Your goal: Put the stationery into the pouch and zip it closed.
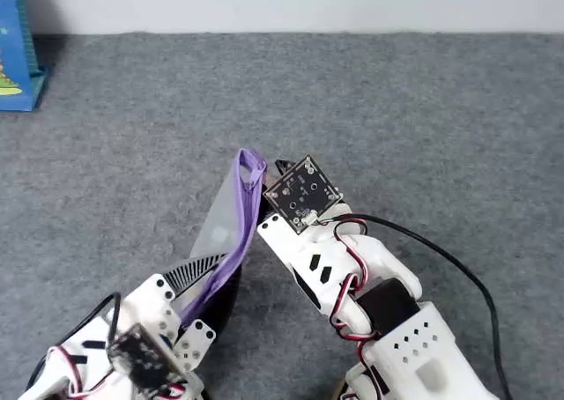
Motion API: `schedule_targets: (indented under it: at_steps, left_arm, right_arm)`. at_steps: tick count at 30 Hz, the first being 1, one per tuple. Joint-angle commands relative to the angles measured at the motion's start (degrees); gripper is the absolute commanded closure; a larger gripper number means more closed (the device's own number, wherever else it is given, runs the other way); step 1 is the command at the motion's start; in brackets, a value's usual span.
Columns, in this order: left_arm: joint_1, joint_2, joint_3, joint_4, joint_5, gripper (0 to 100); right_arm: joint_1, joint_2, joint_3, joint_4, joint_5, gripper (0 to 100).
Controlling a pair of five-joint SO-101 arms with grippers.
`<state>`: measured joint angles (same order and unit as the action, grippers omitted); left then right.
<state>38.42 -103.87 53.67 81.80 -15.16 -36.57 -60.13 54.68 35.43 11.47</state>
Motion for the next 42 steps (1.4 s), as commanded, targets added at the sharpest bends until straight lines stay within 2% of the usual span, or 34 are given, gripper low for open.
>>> schedule_targets:
  at_steps: [1,5,9,14,20,25,28,35,42]
  left_arm:
    - [0.9,-0.5,4.4,0.0,-4.8,99]
    - [0.6,-0.5,9.0,0.3,-9.0,99]
    - [-5.6,-0.5,13.0,-3.8,-11.7,99]
    - [-16.0,-0.5,19.3,-19.1,-10.6,99]
    - [-17.1,-0.5,31.3,-39.8,-1.5,99]
    - [-19.3,-0.5,39.2,-54.2,0.1,99]
    - [-21.9,-0.5,42.7,-60.4,0.1,93]
    - [-34.7,-0.4,42.2,-63.8,7.8,77]
    - [-42.9,-0.4,41.9,-62.2,10.2,76]
  right_arm:
    - [-1.5,-0.1,1.1,-3.9,-0.6,84.5]
    - [-1.2,-0.7,1.7,-3.7,-0.2,84.5]
    - [0.5,-0.7,1.4,-2.0,0.0,84.5]
    - [4.9,-0.7,-0.1,3.0,1.3,84.5]
    - [9.6,-0.7,-6.4,14.3,1.5,84.5]
    - [15.3,-0.7,-10.3,22.7,1.5,84.7]
    - [18.2,-0.7,-11.2,26.3,1.6,84.5]
    - [25.5,-0.7,-11.2,29.1,1.6,84.5]
    - [28.9,-0.7,-10.9,30.5,1.6,84.6]
